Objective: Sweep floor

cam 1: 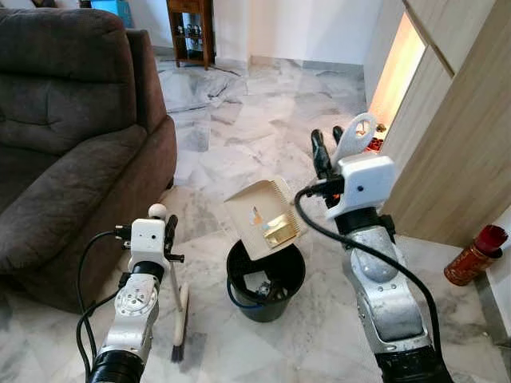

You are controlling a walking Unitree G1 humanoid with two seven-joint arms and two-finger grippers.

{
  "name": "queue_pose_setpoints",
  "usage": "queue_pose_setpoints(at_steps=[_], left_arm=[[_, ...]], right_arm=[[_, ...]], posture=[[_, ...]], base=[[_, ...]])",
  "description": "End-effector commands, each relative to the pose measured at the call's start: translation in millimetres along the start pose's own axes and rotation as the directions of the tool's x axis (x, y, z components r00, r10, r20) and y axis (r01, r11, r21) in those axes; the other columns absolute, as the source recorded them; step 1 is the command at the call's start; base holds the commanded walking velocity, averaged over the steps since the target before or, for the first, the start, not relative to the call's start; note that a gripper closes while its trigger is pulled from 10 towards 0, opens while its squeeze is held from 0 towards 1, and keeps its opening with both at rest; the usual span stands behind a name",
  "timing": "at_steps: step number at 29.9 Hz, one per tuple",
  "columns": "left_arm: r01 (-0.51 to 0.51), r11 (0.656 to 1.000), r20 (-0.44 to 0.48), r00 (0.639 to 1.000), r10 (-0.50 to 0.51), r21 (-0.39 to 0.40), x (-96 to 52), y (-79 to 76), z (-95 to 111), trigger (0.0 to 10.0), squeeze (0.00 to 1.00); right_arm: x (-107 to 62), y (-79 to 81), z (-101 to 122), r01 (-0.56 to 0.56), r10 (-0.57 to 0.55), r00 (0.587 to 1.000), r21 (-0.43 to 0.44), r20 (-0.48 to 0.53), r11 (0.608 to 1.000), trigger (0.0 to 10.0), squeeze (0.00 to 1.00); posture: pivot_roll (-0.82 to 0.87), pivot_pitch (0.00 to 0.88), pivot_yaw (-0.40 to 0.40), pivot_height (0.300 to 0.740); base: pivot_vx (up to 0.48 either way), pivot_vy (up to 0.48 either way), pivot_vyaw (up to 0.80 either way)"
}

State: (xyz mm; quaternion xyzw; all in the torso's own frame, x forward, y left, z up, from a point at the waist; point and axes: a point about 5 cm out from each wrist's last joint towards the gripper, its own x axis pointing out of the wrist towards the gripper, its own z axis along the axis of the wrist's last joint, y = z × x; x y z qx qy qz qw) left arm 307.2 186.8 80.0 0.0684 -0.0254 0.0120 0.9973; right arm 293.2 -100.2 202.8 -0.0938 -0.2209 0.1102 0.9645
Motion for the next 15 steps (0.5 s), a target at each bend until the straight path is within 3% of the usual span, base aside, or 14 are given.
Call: queue_pose_setpoints(at_steps=[1, 10, 12, 15], left_arm=[[0.009, 1.0, 0.049, 0.999, -0.009, 0.004, 3.1, -1.5, 10.1, 10.0, 0.0], [0.01, 1.0, 0.051, 0.999, -0.01, 0.002, 3.9, -2.0, 10.6, 10.0, 0.0], [0.01, 1.0, 0.051, 0.999, -0.01, 0.002, 3.8, -2.1, 10.4, 10.0, 0.0], [0.009, 1.0, 0.05, 0.999, -0.009, 0.002, 3.9, -2.0, 10.4, 10.0, 0.0]], right_arm=[[3.0, 3.8, 19.4, -0.029, 0.031, 0.994, -0.019, 0.108, 0.999, 10.0, 0.0], [-1.2, 19.2, 14.0, -0.146, 0.157, 0.984, -0.116, 0.09, 0.983, 10.0, 0.0], [-2.8, 25.7, 13.2, -0.193, 0.214, 0.973, -0.192, 0.091, 0.962, 10.0, 0.0], [-4.1, 28.8, 11.8, -0.209, 0.23, 0.969, -0.204, 0.087, 0.957, 10.0, 0.0]], posture=[[-0.01, 0.0, -0.015, 0.74], [-0.01, 0.0, -0.017, 0.74], [-0.01, 0.0, -0.017, 0.74], [-0.01, 0.0, -0.017, 0.74]], base=[[0.0, 0.0, 0.0], [0.0, 0.0, 0.0], [0.0, 0.0, 0.0], [0.0, 0.0, 0.0]])
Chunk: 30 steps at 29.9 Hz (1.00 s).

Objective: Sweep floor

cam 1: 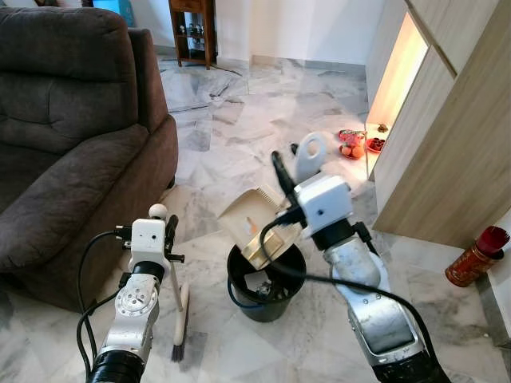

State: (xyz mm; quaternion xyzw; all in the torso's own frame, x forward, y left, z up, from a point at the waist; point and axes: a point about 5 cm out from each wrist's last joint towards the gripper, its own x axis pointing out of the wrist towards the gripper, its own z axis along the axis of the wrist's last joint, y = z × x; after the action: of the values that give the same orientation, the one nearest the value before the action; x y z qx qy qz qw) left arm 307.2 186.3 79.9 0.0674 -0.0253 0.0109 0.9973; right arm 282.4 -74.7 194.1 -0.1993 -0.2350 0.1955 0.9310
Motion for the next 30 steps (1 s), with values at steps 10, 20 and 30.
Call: queue_pose_setpoints(at_steps=[10, 20, 30], left_arm=[[0.008, 1.0, 0.051, 0.999, -0.008, 0.005, 4.2, -2.1, 10.5, 10.0, 0.0], [0.007, 1.0, 0.051, 0.999, -0.008, 0.004, 4.1, -1.5, 10.4, 10.0, 0.0], [0.014, 1.0, 0.05, 0.999, -0.014, 0.004, 4.3, -2.7, 10.3, 10.0, 0.0]], right_arm=[[3.8, -7.6, 10.3, 0.046, -0.041, 0.996, -0.057, 0.074, 0.997, 10.0, 0.0], [0.9, -68.7, 19.2, 0.46, -0.444, 0.886, -0.132, 0.134, 0.878, 10.0, 0.0], [-19.4, -91.0, -19.6, 0.559, -0.575, 0.818, -0.238, 0.006, 0.794, 10.0, 0.0]], posture=[[-0.01, 0.0, -0.018, 0.74], [-0.01, 0.0, -0.017, 0.74], [-0.01, 0.0, -0.015, 0.74]], base=[[0.0, 0.0, 0.0], [0.0, 0.0, 0.0], [0.0, 0.0, 0.0]])
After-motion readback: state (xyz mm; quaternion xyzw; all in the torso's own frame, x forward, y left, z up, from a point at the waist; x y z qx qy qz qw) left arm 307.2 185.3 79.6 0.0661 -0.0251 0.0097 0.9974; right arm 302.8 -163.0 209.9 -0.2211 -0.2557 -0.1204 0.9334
